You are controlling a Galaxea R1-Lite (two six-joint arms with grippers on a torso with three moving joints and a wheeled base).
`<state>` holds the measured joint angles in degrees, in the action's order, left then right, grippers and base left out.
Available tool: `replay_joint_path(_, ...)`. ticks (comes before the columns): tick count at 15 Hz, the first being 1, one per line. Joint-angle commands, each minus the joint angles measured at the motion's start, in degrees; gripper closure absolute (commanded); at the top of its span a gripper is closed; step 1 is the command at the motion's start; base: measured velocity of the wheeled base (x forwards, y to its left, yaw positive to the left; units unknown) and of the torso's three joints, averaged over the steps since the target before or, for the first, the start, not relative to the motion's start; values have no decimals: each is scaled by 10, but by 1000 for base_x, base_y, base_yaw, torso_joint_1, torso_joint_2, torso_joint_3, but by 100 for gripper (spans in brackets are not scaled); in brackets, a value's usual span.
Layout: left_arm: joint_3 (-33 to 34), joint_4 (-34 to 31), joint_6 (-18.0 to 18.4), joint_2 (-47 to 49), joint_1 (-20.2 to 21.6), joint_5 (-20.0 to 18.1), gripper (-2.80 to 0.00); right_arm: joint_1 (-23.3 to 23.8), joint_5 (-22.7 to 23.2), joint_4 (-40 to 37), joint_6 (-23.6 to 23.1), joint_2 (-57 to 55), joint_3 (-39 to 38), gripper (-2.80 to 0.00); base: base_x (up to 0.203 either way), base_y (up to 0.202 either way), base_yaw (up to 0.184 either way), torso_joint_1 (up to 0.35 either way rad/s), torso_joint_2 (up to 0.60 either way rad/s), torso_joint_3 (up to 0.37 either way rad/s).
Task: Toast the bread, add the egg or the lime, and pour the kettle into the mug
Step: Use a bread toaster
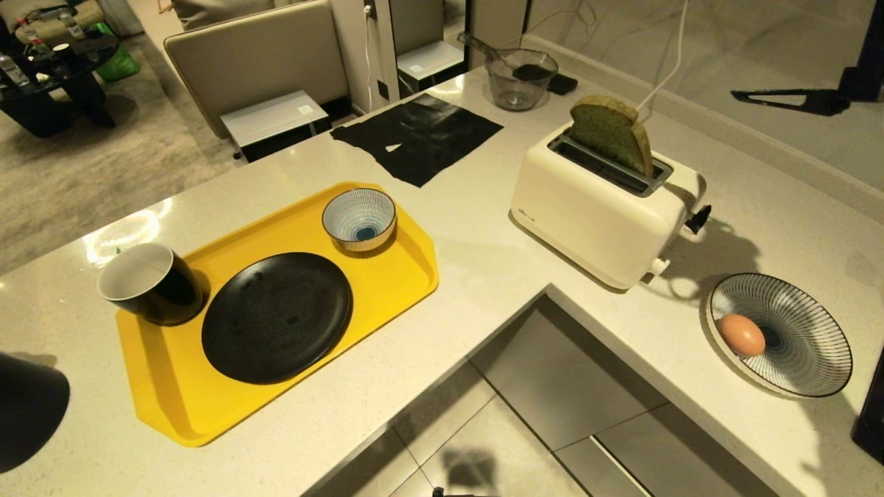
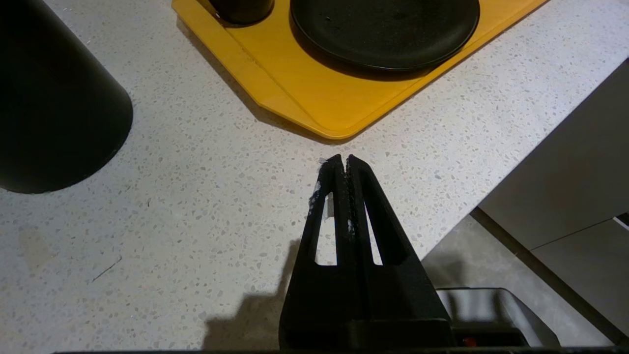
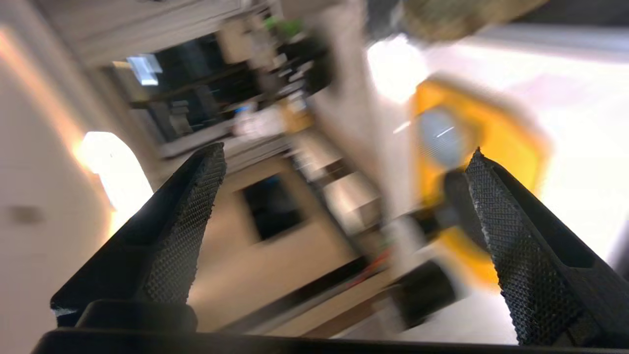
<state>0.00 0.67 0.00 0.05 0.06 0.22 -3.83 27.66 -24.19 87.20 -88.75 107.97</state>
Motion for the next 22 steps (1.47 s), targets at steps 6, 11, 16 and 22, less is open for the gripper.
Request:
replay_joint_path(6,0,0,0,0,1,0,0,0,-224,-119,-505,58,-105,-280,0,0,0,0,0,0)
replay_joint_path(11,0,0,0,0,1,0,0,-1,-271,-121,-594,39,-121,-280,0,0,0,0,0,0)
replay_joint_path(16,0,0,0,0,0,0,0,0,-285,-121,-593,25,-129,0,0,0,0,0,0,0)
replay_joint_path(22,0,0,0,0,0,0,0,-3,-280,-115,-596,36,-169,0,0,0,0,0,0,0)
